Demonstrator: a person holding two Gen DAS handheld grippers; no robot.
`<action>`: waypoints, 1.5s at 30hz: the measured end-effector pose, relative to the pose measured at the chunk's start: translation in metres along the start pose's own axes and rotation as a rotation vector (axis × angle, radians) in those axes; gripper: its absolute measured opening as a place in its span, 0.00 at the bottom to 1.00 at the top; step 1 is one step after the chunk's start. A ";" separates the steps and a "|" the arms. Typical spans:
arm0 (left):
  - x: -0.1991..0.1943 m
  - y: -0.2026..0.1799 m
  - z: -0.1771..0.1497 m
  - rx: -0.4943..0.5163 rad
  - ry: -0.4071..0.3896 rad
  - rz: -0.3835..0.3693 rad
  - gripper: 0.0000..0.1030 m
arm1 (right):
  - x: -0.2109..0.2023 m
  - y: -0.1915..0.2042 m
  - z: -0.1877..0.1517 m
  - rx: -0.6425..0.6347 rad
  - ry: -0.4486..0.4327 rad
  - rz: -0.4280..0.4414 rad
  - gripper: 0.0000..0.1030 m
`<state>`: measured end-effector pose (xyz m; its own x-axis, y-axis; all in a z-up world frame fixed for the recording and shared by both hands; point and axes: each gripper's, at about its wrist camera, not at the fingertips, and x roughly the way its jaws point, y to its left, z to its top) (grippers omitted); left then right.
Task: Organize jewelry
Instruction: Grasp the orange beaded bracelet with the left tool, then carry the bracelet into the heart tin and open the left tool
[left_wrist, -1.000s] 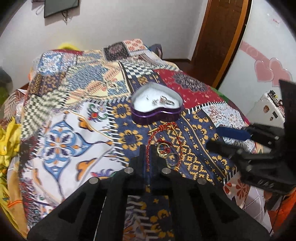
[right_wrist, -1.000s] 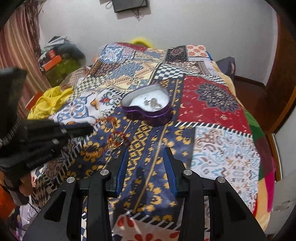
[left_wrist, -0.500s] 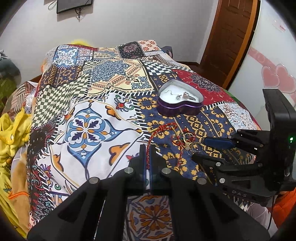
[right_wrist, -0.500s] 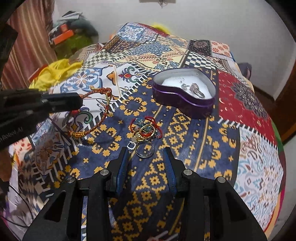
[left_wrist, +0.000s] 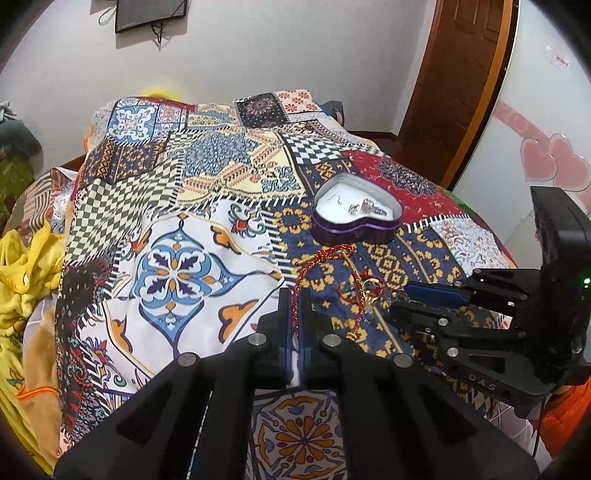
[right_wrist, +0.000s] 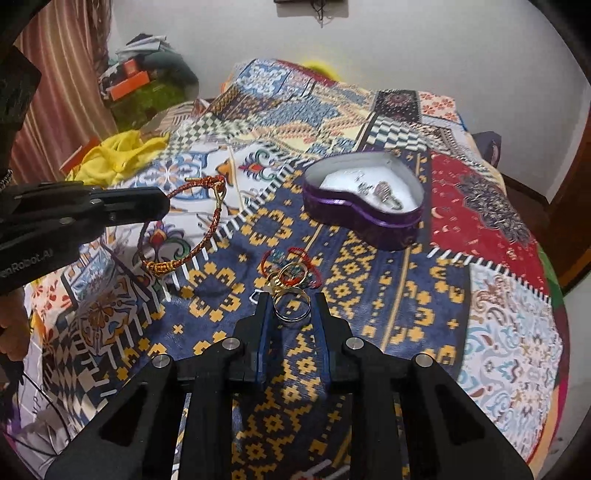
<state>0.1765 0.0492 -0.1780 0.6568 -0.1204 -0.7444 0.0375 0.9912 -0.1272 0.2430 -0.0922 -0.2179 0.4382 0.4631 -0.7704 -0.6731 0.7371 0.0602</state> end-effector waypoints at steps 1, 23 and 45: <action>-0.001 -0.001 0.002 0.001 -0.004 0.000 0.01 | -0.002 -0.001 0.001 0.005 -0.007 -0.002 0.19; 0.013 -0.018 0.065 0.016 -0.096 -0.032 0.01 | -0.047 -0.049 0.047 0.129 -0.230 -0.036 0.19; 0.099 -0.009 0.096 -0.003 0.000 -0.075 0.01 | 0.017 -0.077 0.078 0.134 -0.139 0.006 0.19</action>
<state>0.3137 0.0337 -0.1879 0.6522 -0.1939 -0.7329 0.0839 0.9793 -0.1845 0.3489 -0.1028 -0.1858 0.5187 0.5243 -0.6753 -0.5948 0.7887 0.1556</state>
